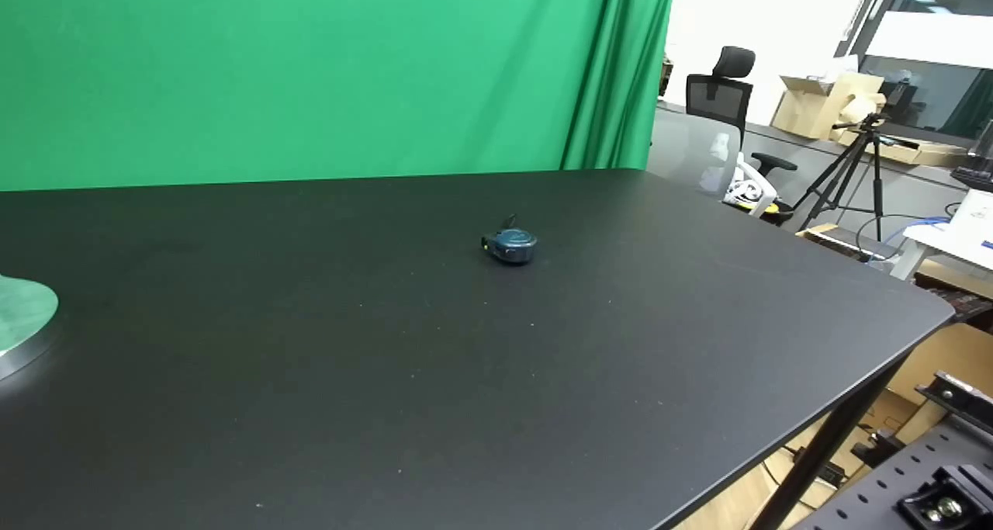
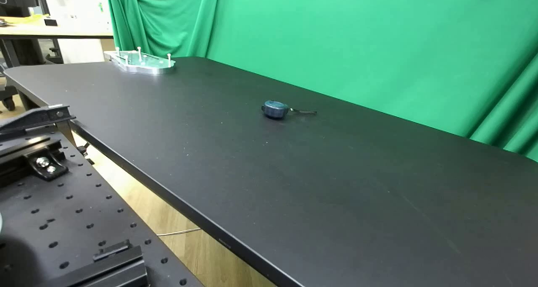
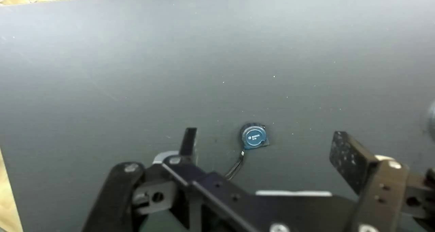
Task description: Move the masking tape to the right side of the table
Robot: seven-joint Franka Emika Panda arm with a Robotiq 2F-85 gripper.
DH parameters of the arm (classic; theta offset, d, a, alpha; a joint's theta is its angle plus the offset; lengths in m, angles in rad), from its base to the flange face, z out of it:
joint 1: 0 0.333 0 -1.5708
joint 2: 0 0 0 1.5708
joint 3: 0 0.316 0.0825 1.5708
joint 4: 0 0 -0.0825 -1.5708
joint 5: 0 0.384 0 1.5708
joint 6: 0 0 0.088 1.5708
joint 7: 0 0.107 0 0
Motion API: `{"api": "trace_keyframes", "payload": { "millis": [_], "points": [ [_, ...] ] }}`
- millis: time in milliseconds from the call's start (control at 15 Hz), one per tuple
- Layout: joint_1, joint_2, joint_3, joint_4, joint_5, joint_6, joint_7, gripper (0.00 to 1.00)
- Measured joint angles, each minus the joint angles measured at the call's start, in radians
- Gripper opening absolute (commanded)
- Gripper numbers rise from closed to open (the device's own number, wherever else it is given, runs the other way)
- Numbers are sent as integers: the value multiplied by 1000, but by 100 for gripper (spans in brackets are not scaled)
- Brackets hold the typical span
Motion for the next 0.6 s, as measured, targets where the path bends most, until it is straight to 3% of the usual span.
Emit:
{"api": "trace_keyframes", "payload": {
  "millis": [267, 600],
  "points": [
    [0, 14, 4, -3, -13, 27, -7, 100],
    [1, 113, 14, -28, -52, 177, -35, 100]
  ]
}}
